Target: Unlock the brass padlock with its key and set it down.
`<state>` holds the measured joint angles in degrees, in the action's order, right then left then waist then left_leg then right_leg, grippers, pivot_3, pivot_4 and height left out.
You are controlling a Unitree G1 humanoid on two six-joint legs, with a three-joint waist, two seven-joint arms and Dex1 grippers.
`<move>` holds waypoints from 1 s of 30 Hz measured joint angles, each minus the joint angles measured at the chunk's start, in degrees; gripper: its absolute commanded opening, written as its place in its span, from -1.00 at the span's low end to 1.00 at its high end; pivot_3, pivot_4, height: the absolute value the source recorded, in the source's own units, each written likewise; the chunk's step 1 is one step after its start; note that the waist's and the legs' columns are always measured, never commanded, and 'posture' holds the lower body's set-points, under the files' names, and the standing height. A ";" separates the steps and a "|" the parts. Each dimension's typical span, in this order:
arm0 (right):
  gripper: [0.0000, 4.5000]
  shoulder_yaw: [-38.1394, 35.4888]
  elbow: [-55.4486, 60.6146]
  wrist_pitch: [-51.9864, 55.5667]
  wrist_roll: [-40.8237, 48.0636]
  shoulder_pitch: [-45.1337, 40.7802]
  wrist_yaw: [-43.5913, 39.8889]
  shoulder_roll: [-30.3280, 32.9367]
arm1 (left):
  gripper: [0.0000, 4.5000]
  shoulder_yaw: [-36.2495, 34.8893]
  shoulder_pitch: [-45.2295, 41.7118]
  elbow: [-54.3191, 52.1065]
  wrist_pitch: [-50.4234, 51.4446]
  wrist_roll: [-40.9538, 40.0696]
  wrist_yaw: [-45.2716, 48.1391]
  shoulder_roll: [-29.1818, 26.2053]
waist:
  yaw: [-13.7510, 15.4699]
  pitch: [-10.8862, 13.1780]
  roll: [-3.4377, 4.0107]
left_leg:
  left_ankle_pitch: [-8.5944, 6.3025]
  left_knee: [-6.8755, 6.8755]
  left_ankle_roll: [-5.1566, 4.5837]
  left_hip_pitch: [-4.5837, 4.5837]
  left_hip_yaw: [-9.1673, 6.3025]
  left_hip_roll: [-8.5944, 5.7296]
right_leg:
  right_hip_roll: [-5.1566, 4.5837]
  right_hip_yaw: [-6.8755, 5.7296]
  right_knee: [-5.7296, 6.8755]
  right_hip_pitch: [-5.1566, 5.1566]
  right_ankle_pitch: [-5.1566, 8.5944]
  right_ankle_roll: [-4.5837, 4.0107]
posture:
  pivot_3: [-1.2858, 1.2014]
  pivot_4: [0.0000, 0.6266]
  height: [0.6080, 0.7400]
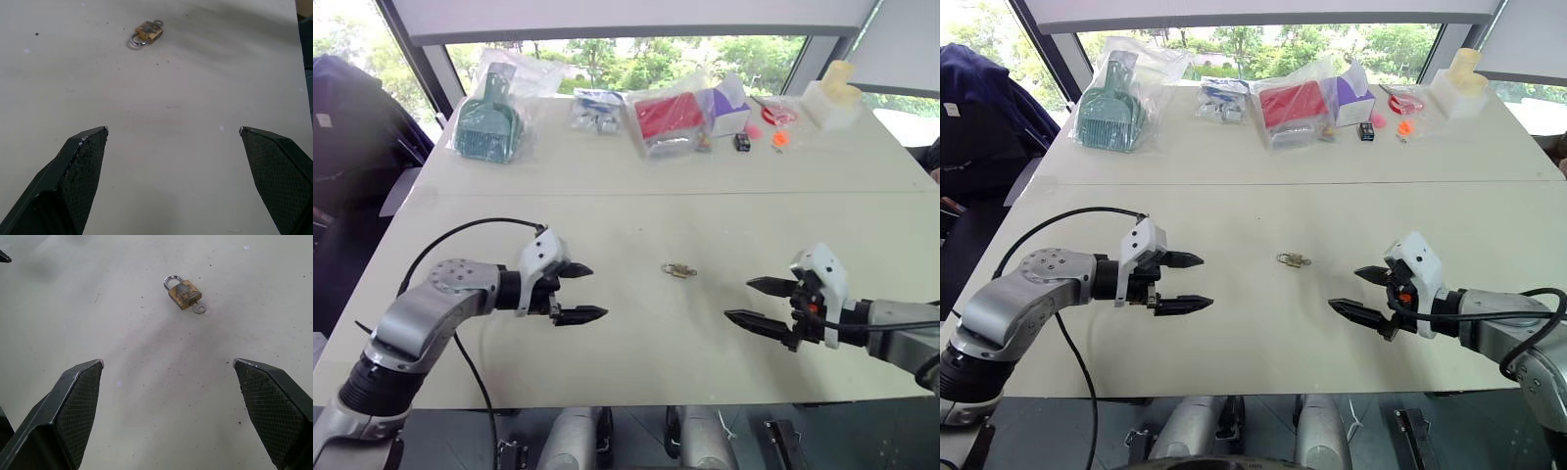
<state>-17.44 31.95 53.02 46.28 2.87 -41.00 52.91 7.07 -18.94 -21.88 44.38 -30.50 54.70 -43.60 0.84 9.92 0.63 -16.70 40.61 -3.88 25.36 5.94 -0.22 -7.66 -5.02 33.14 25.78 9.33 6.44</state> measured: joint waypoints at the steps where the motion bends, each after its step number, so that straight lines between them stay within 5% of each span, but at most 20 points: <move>1: 0.96 0.05 0.00 0.01 -0.01 -0.04 0.10 -0.04 | 1.00 0.00 0.15 0.00 0.00 -0.01 -0.07 0.04 | -0.01 0.00 0.00 | 0.00 0.00 0.00 0.00 0.00 0.00 | 0.00 0.00 0.00 0.00 0.00 0.00 | 0.03 -0.52 0.93; 17: 0.96 0.96 0.49 0.20 -0.06 -0.72 2.14 -1.79 | 1.00 1.23 -1.79 1.90 -1.40 1.86 0.38 -0.43 | 0.12 0.00 0.00 | 0.02 0.00 0.02 0.00 -0.01 0.00 | 0.01 -0.01 0.01 -0.01 0.00 0.00 | 0.03 -0.52 0.93; 25: 0.96 0.08 -1.24 0.09 -0.81 -3.42 4.65 -4.31 | 1.00 7.99 -20.92 22.38 -11.38 10.83 9.63 1.17 | 0.61 0.00 -0.01 | 0.05 0.01 0.00 0.01 0.01 -0.03 | 0.04 -0.02 0.03 0.00 -0.01 -0.01 | 0.03 -0.52 0.93; 30: 0.96 -2.60 -0.39 1.44 0.15 -2.26 6.19 -4.74 | 1.00 12.80 -36.42 38.72 -19.06 15.54 15.20 13.84 | 1.76 -0.01 -0.02 | -0.01 0.40 -0.12 0.02 0.01 -0.05 | 0.01 -0.06 -0.04 -0.26 -0.01 0.00 | 0.03 -0.52 0.93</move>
<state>-20.04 31.56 54.46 46.43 0.61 -34.81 48.17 19.87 -55.37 16.84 25.32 -14.96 69.90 -29.75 2.60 9.91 0.61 -16.70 41.02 -3.99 25.38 5.96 -0.27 -7.65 -5.08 33.10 25.52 9.32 6.44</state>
